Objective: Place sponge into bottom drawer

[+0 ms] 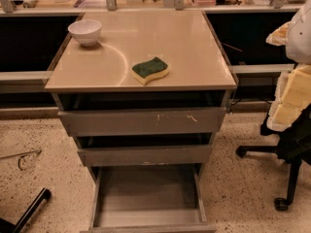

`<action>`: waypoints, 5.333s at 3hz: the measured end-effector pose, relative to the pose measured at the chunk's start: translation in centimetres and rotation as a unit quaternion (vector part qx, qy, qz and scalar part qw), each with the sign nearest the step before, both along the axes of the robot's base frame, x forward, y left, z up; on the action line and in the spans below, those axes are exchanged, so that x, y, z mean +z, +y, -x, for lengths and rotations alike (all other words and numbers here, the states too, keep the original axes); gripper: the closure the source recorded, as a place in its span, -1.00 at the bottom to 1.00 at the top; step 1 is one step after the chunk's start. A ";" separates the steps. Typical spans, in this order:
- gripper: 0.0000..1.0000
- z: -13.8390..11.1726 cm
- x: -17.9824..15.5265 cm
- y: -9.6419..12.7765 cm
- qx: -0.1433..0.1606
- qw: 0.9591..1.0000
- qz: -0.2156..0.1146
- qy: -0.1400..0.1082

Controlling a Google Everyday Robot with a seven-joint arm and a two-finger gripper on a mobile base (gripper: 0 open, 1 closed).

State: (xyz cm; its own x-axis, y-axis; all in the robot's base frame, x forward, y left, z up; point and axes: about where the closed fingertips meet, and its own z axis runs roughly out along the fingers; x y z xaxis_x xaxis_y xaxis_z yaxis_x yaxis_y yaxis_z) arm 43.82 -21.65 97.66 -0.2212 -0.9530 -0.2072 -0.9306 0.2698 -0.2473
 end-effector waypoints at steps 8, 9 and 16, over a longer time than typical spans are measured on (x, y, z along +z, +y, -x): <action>-1.00 -19.1 -8.8 14.2 0.177 0.972 -0.156 0.011; -1.00 -21.6 -8.9 17.4 0.209 0.964 -0.163 0.012; -1.00 -27.0 -15.4 21.6 0.230 0.941 -0.239 0.066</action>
Offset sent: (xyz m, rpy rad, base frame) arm 0.0657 0.0268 -0.0665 0.2634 0.0450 0.1112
